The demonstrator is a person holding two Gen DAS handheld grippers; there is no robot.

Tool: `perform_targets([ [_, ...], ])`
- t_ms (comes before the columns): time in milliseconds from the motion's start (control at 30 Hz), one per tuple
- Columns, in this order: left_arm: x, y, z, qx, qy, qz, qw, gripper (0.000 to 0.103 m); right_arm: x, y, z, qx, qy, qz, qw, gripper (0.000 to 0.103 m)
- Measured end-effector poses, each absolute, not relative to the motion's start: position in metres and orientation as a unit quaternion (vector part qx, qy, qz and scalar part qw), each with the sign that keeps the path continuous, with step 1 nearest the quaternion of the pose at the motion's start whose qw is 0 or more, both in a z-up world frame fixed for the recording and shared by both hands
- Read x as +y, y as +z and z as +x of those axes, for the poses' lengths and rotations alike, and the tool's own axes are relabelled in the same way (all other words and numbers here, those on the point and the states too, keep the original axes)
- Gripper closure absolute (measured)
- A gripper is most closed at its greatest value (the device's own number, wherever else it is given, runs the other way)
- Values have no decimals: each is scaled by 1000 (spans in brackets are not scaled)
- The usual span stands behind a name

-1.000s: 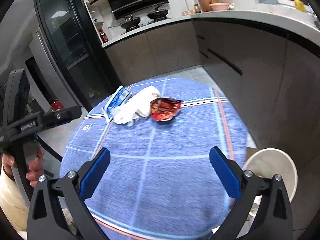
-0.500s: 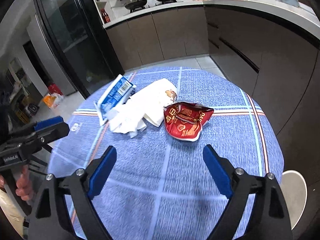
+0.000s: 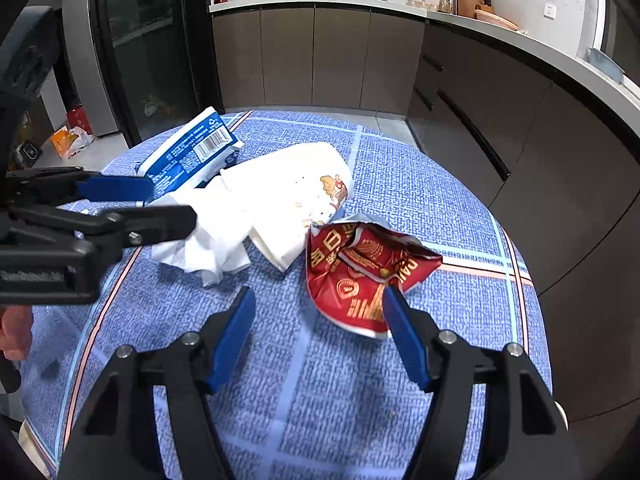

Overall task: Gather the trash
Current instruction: 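Grasp the red chip bag with the right tool while the left tool grasps the white tissue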

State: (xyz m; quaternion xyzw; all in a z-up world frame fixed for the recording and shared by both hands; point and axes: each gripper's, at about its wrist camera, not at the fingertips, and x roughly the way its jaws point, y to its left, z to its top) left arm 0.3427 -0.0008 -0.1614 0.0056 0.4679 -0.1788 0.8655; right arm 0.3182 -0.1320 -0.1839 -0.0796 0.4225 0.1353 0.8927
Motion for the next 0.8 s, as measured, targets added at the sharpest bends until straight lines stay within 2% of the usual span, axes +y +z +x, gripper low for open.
perform_targets([
  [100,-7,-169,354,480,-181,19,858,54,-133,-188,324,424,127,-84,893,49],
  [133,-8,-172,357,485,-183,22,855,64,-133,-189,325,426,125,-86,892,56],
  [167,-9,-174,359,489,-186,22,852,77,-135,-191,327,429,123,-86,891,69],
  [200,-10,-176,361,494,-188,23,849,85,-135,-193,329,431,121,-87,890,76],
  [233,-12,-177,363,498,-191,23,845,98,-136,-194,330,434,120,-88,888,93],
  [267,-13,-178,365,500,-192,21,844,99,-136,-196,331,437,120,-89,887,99],
  [333,-11,-175,363,496,-193,13,846,100,-138,-193,327,434,125,-86,888,100],
  [600,9,-145,331,476,-213,-43,852,100,-159,-165,300,416,164,-2,895,100],
  [800,14,-134,298,471,-210,-48,856,100,-172,-147,274,400,179,39,898,100],
])
